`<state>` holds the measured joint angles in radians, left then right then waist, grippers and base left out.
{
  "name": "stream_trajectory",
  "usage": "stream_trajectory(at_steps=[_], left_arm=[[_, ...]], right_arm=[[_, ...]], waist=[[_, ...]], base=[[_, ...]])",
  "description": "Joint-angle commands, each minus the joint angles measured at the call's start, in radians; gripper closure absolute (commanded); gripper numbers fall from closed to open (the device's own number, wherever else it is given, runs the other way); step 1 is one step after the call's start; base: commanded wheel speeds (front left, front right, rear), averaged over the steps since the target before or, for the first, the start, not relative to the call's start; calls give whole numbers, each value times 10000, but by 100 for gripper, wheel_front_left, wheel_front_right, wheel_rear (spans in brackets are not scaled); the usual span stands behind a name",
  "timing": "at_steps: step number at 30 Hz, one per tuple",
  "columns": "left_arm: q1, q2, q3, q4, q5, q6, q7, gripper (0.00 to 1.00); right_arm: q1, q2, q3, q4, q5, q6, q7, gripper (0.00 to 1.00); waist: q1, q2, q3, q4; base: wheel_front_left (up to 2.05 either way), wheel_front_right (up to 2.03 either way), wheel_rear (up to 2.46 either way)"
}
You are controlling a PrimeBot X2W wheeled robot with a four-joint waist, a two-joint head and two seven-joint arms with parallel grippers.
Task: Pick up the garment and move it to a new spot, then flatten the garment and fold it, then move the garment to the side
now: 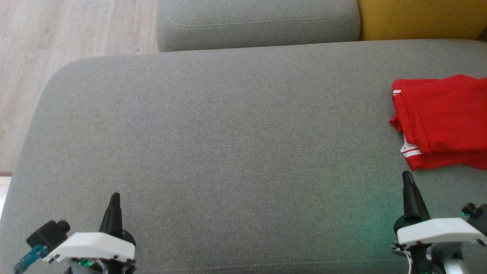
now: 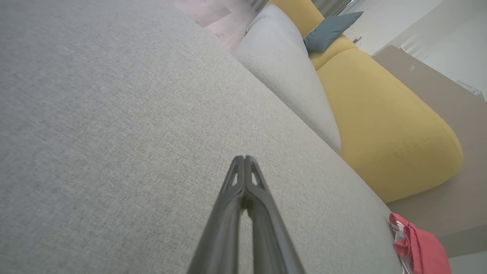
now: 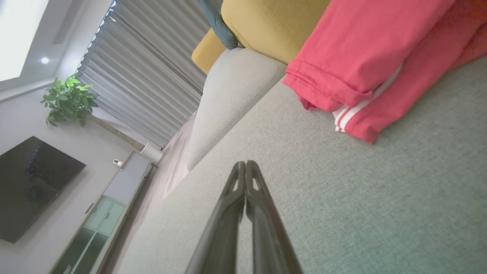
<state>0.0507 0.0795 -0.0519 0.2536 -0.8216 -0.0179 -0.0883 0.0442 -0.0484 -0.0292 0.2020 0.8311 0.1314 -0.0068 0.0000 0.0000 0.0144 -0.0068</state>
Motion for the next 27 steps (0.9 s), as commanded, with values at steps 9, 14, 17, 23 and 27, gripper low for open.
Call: stream_trajectory(at_steps=[9,14,17,23,27], left_arm=[[-688,-27,459,-256,-1363,-231,354,100],[-768,-51,566,-241,-1938,-311,502,100],[-816,-65,630,-231,-2283,-358,590,100],[-896,-88,737,-216,-2858,-437,738,100],[-959,-107,823,-204,-3318,-501,856,100]], right_arm=[[-732,-223,-18,-188,1419,-4,144,100],[-799,-228,-59,-136,2009,-4,211,100],[-839,-231,-84,-104,2362,-5,252,100],[-906,-234,-127,-51,2949,-5,321,100],[-960,-236,-163,-9,3418,-5,378,100]], waist=[[0,0,-18,11],[0,0,-26,16],[0,0,-31,19],[0,0,-40,24],[0,0,-46,28]], base=[[0,0,0],[0,0,0],[0,0,0],[0,0,0],[0,0,0]])
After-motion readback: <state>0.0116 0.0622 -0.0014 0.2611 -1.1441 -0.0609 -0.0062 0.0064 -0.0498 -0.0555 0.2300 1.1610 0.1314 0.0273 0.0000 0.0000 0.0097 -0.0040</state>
